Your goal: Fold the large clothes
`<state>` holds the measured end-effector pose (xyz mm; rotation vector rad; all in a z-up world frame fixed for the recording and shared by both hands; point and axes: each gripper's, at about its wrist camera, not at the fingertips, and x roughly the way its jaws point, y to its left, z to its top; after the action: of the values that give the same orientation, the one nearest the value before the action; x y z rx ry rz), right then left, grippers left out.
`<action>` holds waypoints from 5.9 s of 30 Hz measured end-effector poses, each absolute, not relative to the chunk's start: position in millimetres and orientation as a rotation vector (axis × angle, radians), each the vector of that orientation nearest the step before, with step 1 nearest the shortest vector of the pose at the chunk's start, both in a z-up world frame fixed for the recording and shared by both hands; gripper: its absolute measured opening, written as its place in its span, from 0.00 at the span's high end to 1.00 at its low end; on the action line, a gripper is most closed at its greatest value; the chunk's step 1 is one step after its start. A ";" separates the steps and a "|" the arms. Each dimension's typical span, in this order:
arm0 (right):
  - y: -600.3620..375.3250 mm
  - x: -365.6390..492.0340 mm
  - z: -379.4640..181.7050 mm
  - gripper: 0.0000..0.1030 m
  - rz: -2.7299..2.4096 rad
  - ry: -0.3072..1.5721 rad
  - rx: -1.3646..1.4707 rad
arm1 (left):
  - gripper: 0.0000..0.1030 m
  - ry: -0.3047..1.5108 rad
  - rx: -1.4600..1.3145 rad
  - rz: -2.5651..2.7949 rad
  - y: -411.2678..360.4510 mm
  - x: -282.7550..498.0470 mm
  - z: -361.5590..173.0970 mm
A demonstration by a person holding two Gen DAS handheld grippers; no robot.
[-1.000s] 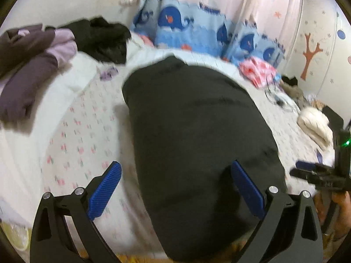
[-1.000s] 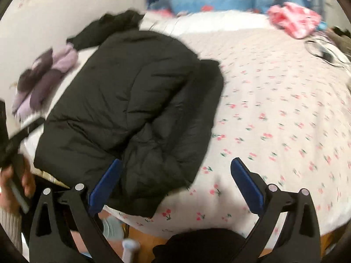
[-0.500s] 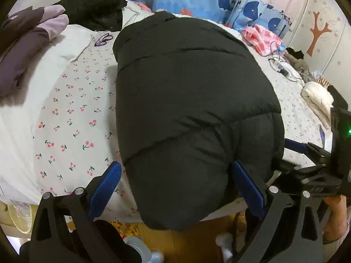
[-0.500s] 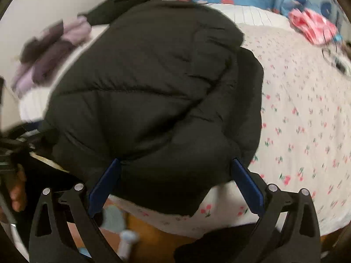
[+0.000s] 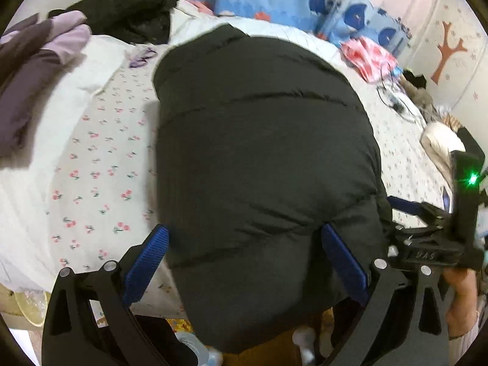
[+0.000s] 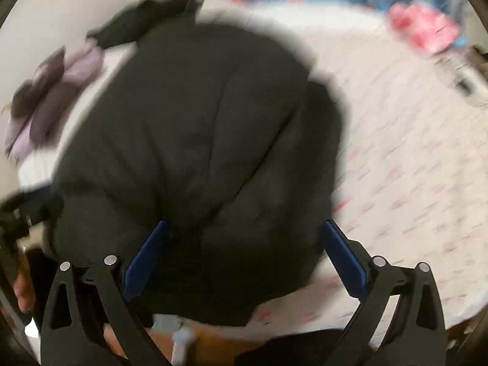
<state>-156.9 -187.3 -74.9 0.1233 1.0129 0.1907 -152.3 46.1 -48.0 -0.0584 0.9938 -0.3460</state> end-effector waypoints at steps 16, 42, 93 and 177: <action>-198.6 -45.8 -46.2 0.06 0.011 1.001 0.106 | 0.07 1.023 -0.141 -0.338 60.8 -51.4 -44.4; -157.4 -216.9 -17.8 0.06 0.060 0.933 -0.005 | 0.06 0.857 0.094 -0.156 34.7 -201.5 4.1; -144.0 -238.0 -28.9 0.06 0.098 0.966 0.050 | 0.06 0.883 0.039 -0.149 36.2 -226.4 6.0; -137.6 -249.2 -6.3 0.06 0.035 0.849 -0.019 | 0.06 0.974 0.057 -0.105 23.0 -218.1 -13.9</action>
<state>-249.2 -137.6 -6.3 -0.0195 0.8492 0.0347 -218.1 23.0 -13.9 0.0566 0.9737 -0.1047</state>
